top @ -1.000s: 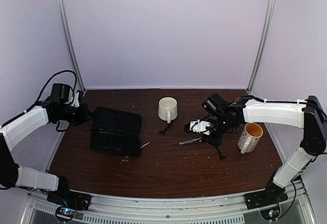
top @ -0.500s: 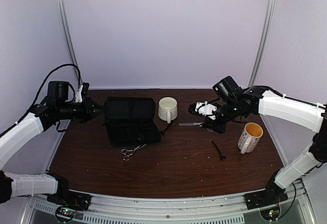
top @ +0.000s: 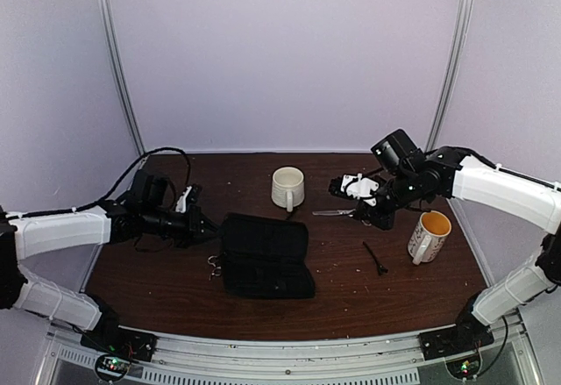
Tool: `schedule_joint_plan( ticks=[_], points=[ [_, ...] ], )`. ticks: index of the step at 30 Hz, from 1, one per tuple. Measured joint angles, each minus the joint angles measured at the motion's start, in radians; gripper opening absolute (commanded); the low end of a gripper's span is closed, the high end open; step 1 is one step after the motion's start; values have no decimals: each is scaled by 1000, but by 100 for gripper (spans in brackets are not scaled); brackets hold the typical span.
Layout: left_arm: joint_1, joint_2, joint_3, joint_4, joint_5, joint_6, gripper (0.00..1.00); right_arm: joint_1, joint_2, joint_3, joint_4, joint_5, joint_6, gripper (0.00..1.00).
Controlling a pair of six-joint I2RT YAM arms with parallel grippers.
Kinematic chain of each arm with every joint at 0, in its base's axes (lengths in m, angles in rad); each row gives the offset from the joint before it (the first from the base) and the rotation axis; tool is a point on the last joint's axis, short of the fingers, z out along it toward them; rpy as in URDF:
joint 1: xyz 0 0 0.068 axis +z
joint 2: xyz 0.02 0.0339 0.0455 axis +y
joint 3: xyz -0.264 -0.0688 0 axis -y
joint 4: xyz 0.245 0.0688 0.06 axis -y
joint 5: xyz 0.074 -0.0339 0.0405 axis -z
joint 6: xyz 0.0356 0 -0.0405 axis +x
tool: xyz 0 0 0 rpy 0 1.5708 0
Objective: Sort the hair-cutting tools
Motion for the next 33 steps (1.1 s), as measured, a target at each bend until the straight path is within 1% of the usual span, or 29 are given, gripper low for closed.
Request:
schedule_joint_plan(
  ticks=[3,7,12,15,19,23,28,33],
  points=[
    [-59,91,-21,111,-6,-48,0,40,-1,-19,-6,39,0,0],
    [-137,240,-68,300,-19,-160,0,90,10,-49,-18,98,1,0],
    [-218,406,-135,505,-42,-359,0,153,90,-77,-18,200,14,0],
    [-247,463,-139,585,-41,-431,0,202,147,-79,-18,254,27,0],
    [-255,468,-112,589,-41,-452,0,249,216,-78,-25,310,51,0],
    [-255,463,-74,560,-43,-447,0,256,265,-71,-41,357,73,0],
    [-254,424,-59,469,-53,-435,0,257,291,-28,-73,402,112,0],
    [-247,409,-56,440,-50,-439,0,257,299,-1,-89,427,137,0]
  ],
)
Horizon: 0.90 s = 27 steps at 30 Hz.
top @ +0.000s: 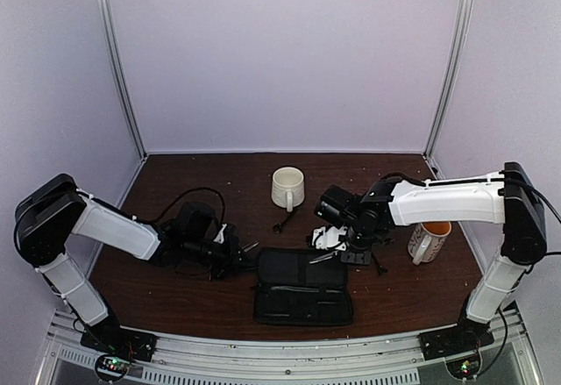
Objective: Sort the hair-cutting tools
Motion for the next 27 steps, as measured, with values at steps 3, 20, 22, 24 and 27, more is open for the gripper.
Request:
schedule_joint_plan(
  ticks=[3,20,22,24,27],
  points=[
    [0,3,3,3,4,-16,0,0,32,27,-23,3,14,0],
    [2,98,-8,136,45,-133,0,56,191,200,-90,-62,72,0],
    [2,106,-8,140,49,-137,0,57,210,217,-97,-96,85,0],
    [2,115,-8,146,53,-141,0,56,228,232,-102,-132,101,0],
    [2,126,-8,153,65,-145,0,58,246,245,-104,-168,118,0]
  ],
)
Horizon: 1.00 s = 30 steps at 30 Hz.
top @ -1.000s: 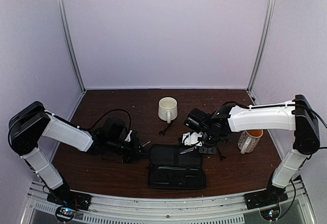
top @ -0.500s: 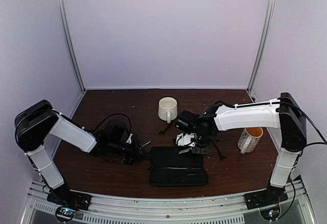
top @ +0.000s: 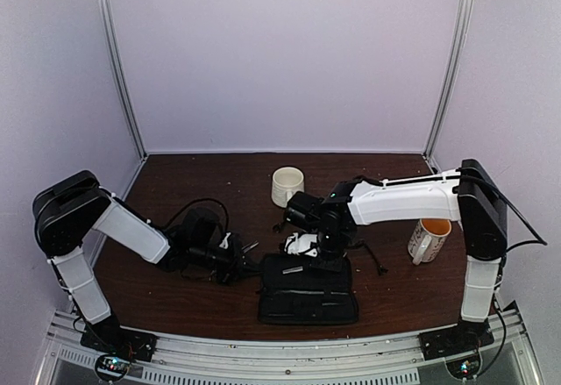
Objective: Sort the hair-cutting tools
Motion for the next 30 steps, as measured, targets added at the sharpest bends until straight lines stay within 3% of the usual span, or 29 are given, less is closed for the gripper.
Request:
schedule_joint_plan(
  ticks=[16,26,30],
  points=[
    [0,24,2,18,23,-11,0,6,89,105,-35,-162,93,0],
    [0,38,8,13,25,-11,0,18,117,113,-19,-70,166,0],
    [0,38,12,13,24,-11,0,18,117,109,-6,-54,224,7]
  ],
)
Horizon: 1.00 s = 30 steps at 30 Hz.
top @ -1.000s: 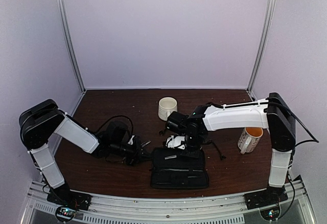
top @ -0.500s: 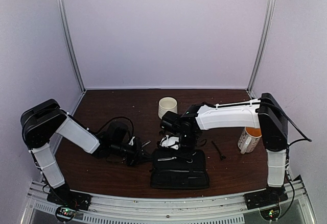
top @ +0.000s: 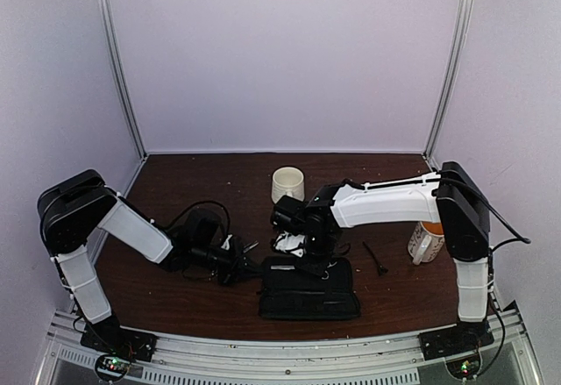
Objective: Sort the hair-cutting tools
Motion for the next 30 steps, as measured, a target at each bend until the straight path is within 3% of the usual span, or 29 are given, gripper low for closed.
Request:
schedule_joint_plan(
  ticks=[4,11,15,21,25,30],
  points=[
    [0,0,4,0,0,0,0,0,2,0,2,2,34,9],
    [0,0,5,0,2,0,0,0,5,0,3,15,40,27],
    [0,0,5,0,3,1,0,0,-4,-5,8,23,34,31],
    [3,-27,30,-73,6,54,1,0,-161,-58,-7,6,6,35],
    [4,-77,118,-240,1,160,23,-2,-288,-61,-8,-7,-25,36],
    [5,-179,285,-547,-57,357,35,-23,-348,-119,16,-59,-82,36]
  ],
)
